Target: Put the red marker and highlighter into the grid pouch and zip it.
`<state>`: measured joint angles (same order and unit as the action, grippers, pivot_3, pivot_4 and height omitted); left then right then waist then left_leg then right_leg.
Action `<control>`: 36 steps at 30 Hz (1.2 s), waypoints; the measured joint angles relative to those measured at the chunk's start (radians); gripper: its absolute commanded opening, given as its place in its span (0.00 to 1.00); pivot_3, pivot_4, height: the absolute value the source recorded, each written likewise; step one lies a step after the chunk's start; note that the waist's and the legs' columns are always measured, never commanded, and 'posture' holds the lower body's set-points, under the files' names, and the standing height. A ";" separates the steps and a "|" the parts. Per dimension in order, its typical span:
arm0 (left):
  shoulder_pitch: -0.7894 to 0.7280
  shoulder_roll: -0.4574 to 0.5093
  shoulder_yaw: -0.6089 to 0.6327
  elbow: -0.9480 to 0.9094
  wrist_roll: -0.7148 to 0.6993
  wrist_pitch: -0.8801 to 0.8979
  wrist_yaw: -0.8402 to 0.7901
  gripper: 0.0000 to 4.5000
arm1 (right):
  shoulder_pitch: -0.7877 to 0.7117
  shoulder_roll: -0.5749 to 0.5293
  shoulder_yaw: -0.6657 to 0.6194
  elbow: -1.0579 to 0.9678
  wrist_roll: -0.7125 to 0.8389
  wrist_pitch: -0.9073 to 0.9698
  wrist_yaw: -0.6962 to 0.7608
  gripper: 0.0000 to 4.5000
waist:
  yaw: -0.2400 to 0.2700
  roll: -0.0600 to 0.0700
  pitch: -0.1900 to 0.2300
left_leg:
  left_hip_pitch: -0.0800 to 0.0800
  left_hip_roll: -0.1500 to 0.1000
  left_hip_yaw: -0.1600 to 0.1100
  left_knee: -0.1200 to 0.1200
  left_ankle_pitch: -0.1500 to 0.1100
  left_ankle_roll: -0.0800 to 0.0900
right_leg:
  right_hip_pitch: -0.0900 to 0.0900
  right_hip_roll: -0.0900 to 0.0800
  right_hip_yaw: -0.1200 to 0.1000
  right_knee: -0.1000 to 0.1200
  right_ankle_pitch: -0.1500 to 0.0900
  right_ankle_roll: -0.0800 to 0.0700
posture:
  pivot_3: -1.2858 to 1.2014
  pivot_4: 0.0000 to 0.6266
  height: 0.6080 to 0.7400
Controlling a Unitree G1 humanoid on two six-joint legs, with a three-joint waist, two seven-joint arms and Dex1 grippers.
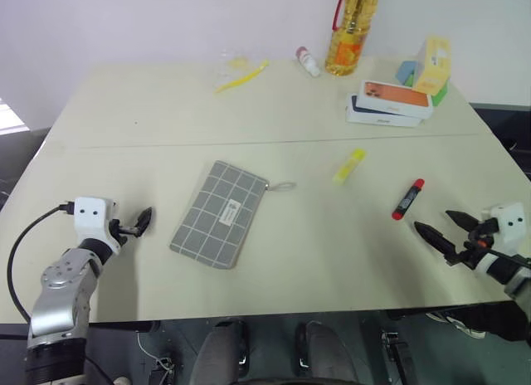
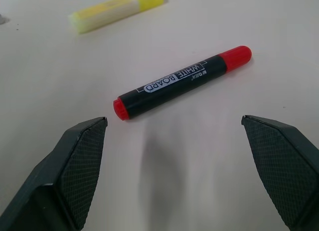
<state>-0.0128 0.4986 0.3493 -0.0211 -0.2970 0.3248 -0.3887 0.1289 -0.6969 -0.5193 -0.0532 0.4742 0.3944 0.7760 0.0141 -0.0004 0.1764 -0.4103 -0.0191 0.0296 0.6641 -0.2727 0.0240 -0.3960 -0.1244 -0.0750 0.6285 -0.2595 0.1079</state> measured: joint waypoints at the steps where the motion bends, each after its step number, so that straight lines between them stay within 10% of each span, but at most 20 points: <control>1: 0.000 0.000 0.000 0.000 0.000 0.000 0.000 1.00 | 0.000 0.000 0.000 0.000 0.000 0.000 -0.001 1.00 | 0.000 0.000 0.000 | 0.000 0.000 0.000 0.000 0.000 0.000 | 0.000 0.000 0.000 0.000 0.000 0.000 | 0.52 0.24 1.00; 22: 0.111 -0.040 0.023 -0.239 -0.100 -0.048 -0.061 1.00 | -0.265 0.134 0.310 -0.262 0.040 0.115 -0.130 1.00 | -0.003 0.000 0.000 | -0.001 0.000 0.000 0.000 0.000 0.000 | -0.002 0.000 0.000 0.000 -0.001 -0.002 | 0.52 0.24 1.00; 36: 0.285 0.278 -0.197 -0.471 0.051 -0.252 -0.452 1.00 | -0.367 0.278 0.597 -0.209 -0.129 0.096 -0.216 1.00 | -0.007 0.002 0.002 | -0.003 -0.001 0.001 -0.002 -0.001 0.001 | -0.006 0.000 0.002 -0.001 -0.002 -0.004 | 0.52 0.24 1.00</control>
<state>0.2726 0.7761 0.1519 -0.4920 -0.2464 0.0728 -0.8411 -0.2381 -0.4189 0.0774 -0.2627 0.3454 0.4906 0.5596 0.0076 0.0021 0.1779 -0.4129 -0.0198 0.0309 0.6623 -0.2732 0.0246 -0.4024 -0.1246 -0.0728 0.6273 -0.2613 0.1038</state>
